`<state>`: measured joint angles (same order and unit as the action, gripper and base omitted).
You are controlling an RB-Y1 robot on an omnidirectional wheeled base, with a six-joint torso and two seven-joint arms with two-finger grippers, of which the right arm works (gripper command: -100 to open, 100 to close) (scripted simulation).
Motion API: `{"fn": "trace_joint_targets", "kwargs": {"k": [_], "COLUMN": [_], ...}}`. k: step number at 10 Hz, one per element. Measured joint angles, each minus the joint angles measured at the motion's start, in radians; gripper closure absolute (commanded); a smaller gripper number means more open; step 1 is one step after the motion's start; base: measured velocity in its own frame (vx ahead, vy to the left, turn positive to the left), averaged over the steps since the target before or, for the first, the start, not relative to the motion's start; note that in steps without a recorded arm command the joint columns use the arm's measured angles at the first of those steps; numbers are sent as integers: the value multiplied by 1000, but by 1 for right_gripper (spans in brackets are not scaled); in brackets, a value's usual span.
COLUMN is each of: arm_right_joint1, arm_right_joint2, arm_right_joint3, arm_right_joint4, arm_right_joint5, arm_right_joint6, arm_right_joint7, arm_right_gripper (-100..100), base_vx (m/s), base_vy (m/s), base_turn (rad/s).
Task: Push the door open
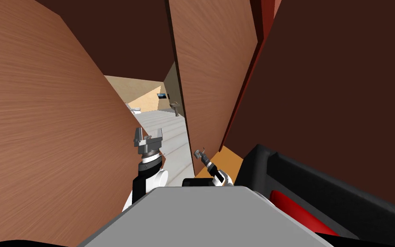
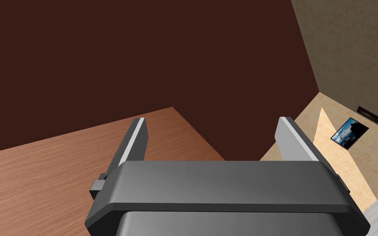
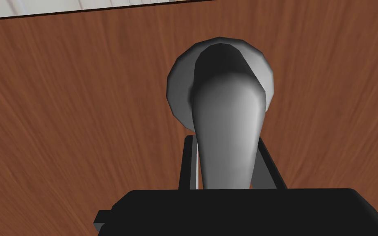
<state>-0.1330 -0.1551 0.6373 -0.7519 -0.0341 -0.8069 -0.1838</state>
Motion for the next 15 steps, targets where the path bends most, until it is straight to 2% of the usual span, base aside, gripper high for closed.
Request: {"fn": "trace_joint_targets", "kwargs": {"k": [1,2,3,5,6,8,11,13,15], "arm_right_joint1": [10,4,-15,-8,4,14,1,-8,-11], "arm_right_joint2": [-4,7,20,15,16,16,32,41,52], "arm_right_joint3": [-7,-19,-31,-36,-46,-68,-102,-124,-149], "arm_right_joint4": [-5,15,52,24,4,2,26,52,58], "arm_right_joint5": [-1,-4,-7,-8,-9,-13,-21,-26,-31], "arm_right_joint6": [7,3,-13,-4,12,18,15,2,9], "arm_right_joint7": [4,11,15,16,23,36,51,58,71], "arm_right_gripper": [100,100,100,100,100,100,100,100,100], "base_vx": [111,103,94,78,117,114,99,84,86], "base_vy": [150,140,92,64,157,140,106,94,102], "base_turn": [-55,-25,9,-11,-49,-39,-22,-54,-31]}}
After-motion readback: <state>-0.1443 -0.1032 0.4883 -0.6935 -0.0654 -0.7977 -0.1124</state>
